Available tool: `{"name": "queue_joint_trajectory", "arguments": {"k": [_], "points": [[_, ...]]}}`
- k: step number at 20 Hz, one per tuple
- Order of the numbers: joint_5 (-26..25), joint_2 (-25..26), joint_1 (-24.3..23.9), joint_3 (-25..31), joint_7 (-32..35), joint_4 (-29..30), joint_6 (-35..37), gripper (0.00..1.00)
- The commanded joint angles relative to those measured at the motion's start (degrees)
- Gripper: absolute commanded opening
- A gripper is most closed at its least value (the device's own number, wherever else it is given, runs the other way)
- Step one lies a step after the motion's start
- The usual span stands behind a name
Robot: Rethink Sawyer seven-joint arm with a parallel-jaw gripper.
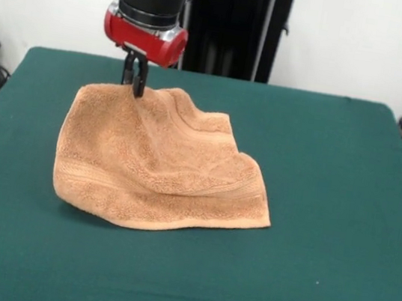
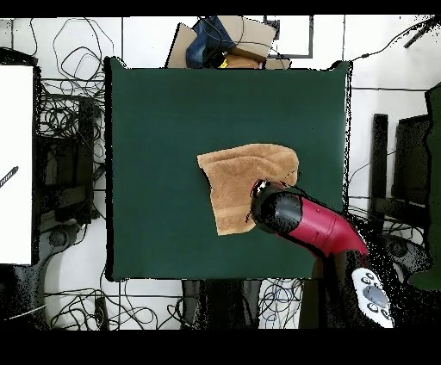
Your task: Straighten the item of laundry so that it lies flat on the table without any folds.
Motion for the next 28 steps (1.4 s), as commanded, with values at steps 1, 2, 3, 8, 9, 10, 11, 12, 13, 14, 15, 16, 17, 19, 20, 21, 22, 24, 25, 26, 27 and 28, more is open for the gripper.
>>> {"name": "queue_joint_trajectory", "arguments": {"k": [1, 2, 3, 8, 9, 10, 11, 12, 13, 14, 15, 16, 17, 19, 20, 21, 22, 24, 25, 26, 27, 28], "points": [[2.4, -1.5, 0.9, -0.1, 12.6, 3.7, -1.2, 0.0], [2.5, -1.3, 1.0, -0.1, 12.9, 3.8, -1.7, 0.0], [2.7, -1.1, 1.1, -0.1, 13.2, 3.9, -2.1, 0.0], [1.9, 1.5, -1.2, 2.2, 11.7, 3.4, -5.1, 0.0], [2.0, 2.1, -1.6, 2.6, 11.8, 3.4, -5.8, 0.0], [2.1, 2.6, -2.0, 3.0, 11.9, 3.3, -6.5, 0.0], [2.2, 3.1, -2.1, 3.0, 12.1, 3.2, -6.8, 0.0], [2.0, 3.4, -2.3, 3.1, 11.9, 2.7, -7.1, 0.0], [2.0, 3.2, -2.1, 2.9, 11.8, 2.6, -6.7, 0.0], [1.9, 2.9, -1.8, 2.7, 11.6, 2.5, -6.3, 0.0], [2.1, 2.2, -1.3, 2.4, 11.5, 2.3, -5.0, 0.0], [2.4, 1.1, -0.6, 1.6, 11.5, 2.0, -3.3, 0.0], [2.5, 0.2, -0.1, 1.2, 11.4, 1.7, -1.7, 0.0], [3.0, -1.8, 0.2, 0.8, 11.4, 2.2, 0.8, 0.0], [3.2, -2.7, 0.4, 0.7, 11.3, 2.4, 1.8, 0.0], [3.2, -3.3, 0.2, 0.9, 11.0, 2.6, 2.4, 0.0], [3.3, -3.9, -0.1, 1.1, 10.9, 3.1, 2.5, 0.0], [3.5, -5.2, -0.7, 1.4, 10.4, 4.0, 3.0, 0.0], [3.4, -5.5, -1.1, 1.6, 9.9, 4.1, 3.2, 0.0], [3.1, -5.6, -1.6, 1.8, 9.6, 4.8, 2.4, 0.0], [2.9, -5.3, -2.3, 2.2, 9.2, 5.2, 1.7, 0.0], [2.4, -4.5, -2.9, 2.4, 9.0, 5.9, 0.0, 0.0]]}}
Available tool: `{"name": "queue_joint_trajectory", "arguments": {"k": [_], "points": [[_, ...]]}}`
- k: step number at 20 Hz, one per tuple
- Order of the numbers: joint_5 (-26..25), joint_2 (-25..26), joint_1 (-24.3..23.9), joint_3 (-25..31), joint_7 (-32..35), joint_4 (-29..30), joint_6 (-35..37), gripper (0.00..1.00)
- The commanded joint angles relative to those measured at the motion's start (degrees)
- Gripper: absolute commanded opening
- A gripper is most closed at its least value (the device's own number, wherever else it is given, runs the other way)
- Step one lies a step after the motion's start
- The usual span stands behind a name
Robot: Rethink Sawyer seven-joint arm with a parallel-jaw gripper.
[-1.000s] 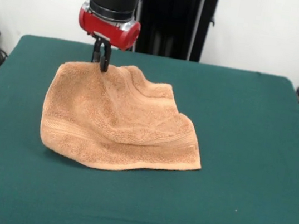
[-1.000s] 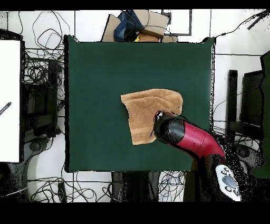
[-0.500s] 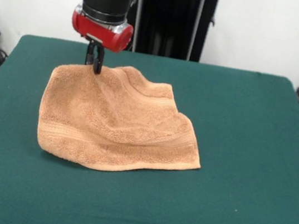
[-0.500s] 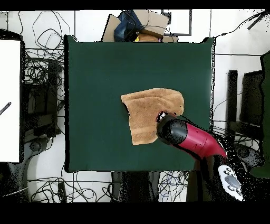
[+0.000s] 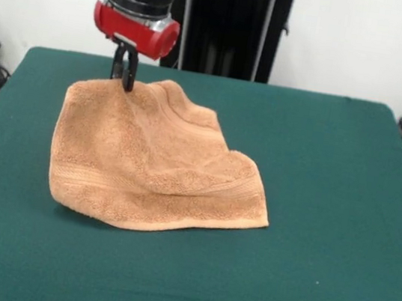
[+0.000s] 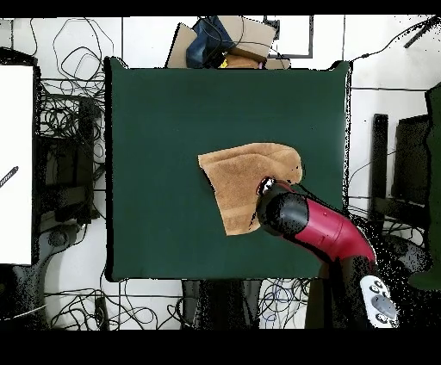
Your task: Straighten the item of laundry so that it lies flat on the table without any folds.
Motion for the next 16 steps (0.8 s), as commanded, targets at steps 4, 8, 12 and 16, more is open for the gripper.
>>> {"name": "queue_joint_trajectory", "arguments": {"k": [4, 8, 12, 16], "points": [[0.5, -0.2, -4.2, 3.7, 8.6, 6.3, -2.2, 0.0], [1.0, -1.5, -3.9, 3.5, 8.9, 6.9, -0.5, 0.0], [1.1, -0.5, -4.2, 3.9, 9.3, 6.7, -1.3, 0.0], [1.0, -0.1, -4.3, 3.9, 9.3, 6.4, -2.2, 0.0]]}}
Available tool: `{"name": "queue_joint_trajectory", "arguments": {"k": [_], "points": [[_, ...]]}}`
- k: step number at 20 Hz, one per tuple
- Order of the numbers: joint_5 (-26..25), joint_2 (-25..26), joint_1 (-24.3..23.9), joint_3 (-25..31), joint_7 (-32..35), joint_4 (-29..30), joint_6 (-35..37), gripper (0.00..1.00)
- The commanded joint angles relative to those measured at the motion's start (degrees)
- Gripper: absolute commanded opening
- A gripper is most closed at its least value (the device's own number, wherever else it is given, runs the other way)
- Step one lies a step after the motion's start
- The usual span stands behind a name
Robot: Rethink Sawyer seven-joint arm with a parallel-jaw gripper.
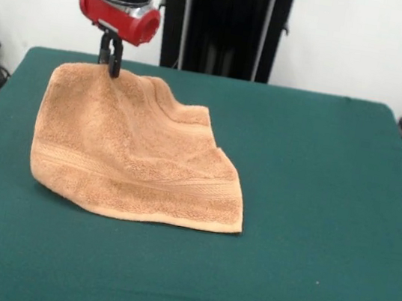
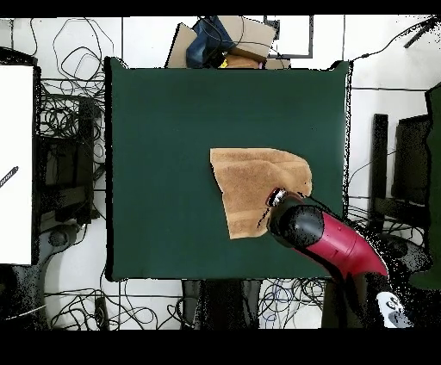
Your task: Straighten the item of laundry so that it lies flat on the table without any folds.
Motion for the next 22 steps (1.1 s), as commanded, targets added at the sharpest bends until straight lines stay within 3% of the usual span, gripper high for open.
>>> {"name": "queue_joint_trajectory", "arguments": {"k": [1, 8, 9, 22], "points": [[0.9, 0.5, -0.2, 3.7, 9.3, 3.2, -2.2, 0.0], [1.2, 0.9, -0.2, 4.0, 9.4, 3.1, -2.0, 0.0], [1.2, 0.9, -0.2, 4.0, 9.4, 3.1, -2.1, 1.0], [0.2, 1.6, 0.7, 3.2, 8.8, 1.9, -2.1, 1.0]]}}
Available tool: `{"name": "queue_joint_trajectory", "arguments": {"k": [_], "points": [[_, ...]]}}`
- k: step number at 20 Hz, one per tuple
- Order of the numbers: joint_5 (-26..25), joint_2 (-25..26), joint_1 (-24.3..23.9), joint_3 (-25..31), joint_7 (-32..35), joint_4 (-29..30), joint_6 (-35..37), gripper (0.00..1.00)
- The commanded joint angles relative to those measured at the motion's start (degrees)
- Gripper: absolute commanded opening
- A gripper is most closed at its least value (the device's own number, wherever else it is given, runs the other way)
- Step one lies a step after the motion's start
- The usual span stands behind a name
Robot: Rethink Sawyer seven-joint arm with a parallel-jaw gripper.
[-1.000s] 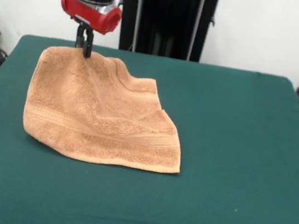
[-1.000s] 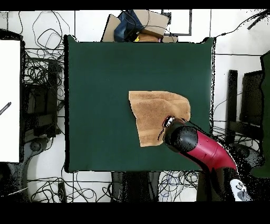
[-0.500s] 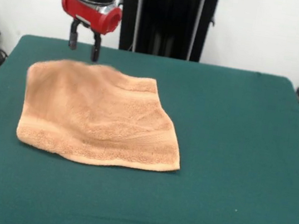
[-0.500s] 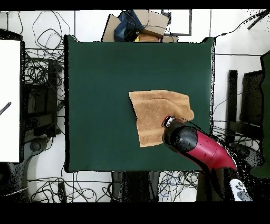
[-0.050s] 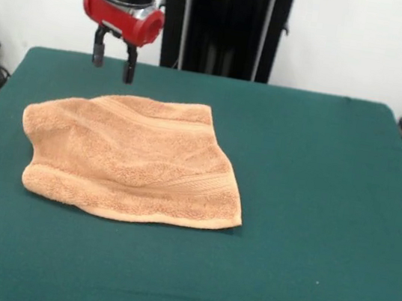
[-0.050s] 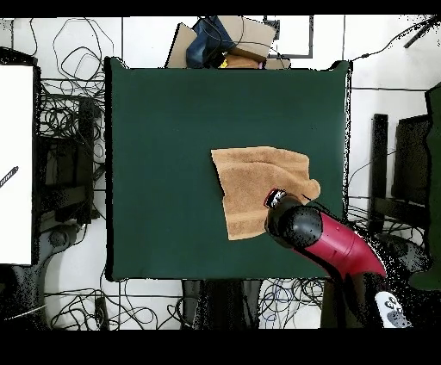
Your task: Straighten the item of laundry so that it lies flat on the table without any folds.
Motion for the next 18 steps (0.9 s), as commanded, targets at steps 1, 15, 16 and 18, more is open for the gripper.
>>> {"name": "queue_joint_trajectory", "arguments": {"k": [1, 15, 16, 18], "points": [[-0.1, 1.7, 0.9, 2.8, 8.7, 1.4, -2.2, 1.0], [-2.5, 9.7, 3.5, 1.6, 4.6, -6.9, 1.9, 1.0], [-2.5, 10.3, 3.6, 1.8, 4.5, -7.5, 1.8, 1.0], [-2.5, 11.6, 3.8, 2.0, 4.1, -9.2, 2.0, 1.0]]}}
